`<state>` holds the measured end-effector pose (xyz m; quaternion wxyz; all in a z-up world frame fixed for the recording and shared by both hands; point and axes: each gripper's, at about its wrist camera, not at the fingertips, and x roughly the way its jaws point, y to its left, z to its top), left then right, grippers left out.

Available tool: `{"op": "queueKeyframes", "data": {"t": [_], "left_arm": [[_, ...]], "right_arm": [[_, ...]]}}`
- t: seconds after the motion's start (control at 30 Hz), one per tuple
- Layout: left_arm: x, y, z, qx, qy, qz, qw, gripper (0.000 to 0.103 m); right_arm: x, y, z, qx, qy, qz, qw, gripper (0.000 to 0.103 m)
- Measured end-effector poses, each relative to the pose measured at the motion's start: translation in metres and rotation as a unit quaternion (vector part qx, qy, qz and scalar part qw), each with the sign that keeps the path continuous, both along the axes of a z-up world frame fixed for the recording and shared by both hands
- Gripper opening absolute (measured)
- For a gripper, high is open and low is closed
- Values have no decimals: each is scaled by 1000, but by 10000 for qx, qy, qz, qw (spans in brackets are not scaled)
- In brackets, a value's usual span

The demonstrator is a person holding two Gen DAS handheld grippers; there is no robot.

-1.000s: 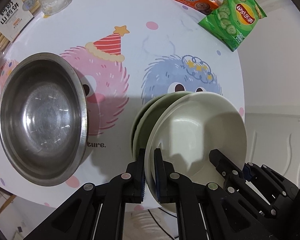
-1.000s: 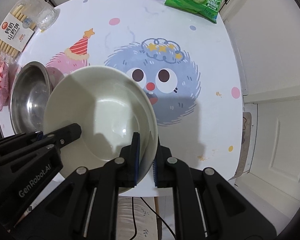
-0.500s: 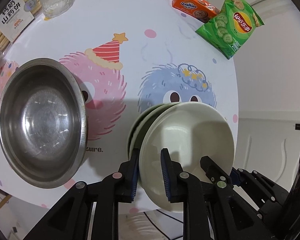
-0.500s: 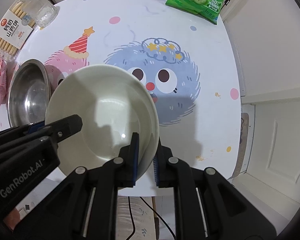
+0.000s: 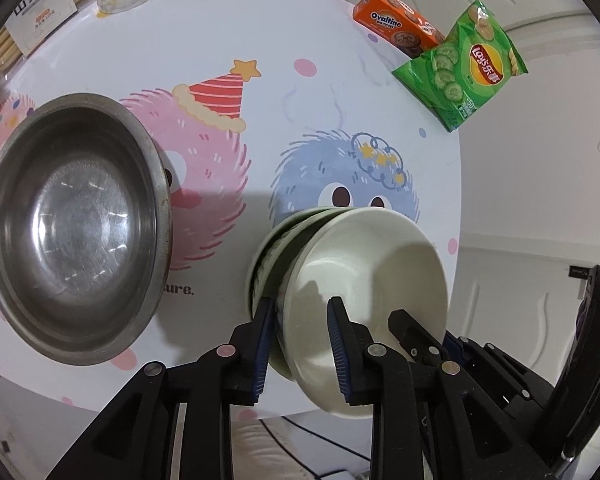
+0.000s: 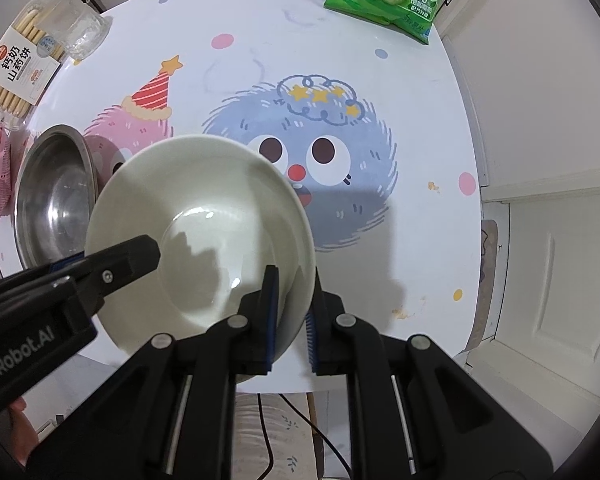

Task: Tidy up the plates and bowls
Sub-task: 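Lower the cream bowl into the green bowls with both tools, then open both tools and release the cream bowl onto the stack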

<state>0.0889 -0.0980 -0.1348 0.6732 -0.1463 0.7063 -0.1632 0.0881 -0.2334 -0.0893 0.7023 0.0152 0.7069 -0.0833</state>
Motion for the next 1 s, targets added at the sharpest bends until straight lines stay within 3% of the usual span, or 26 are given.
{"op": "queueKeyframes", "data": {"t": [0.53, 0.77, 0.9, 1.0], "left_arm": [[4, -1, -2, -170, 161, 99, 9997, 40], [13, 7, -5, -554, 496, 500, 9960, 52], [9, 17, -4, -832, 426, 724, 9930, 53], [8, 17, -2, -650, 270, 645, 9954, 53]], "right_arm": [[2, 1, -6, -106, -16, 50, 9999, 13], [2, -4, -6, 37, -92, -130, 9999, 13], [-1, -6, -6, 204, -203, -199, 9994, 13], [-2, -5, -7, 227, -250, -208, 9992, 13]]}}
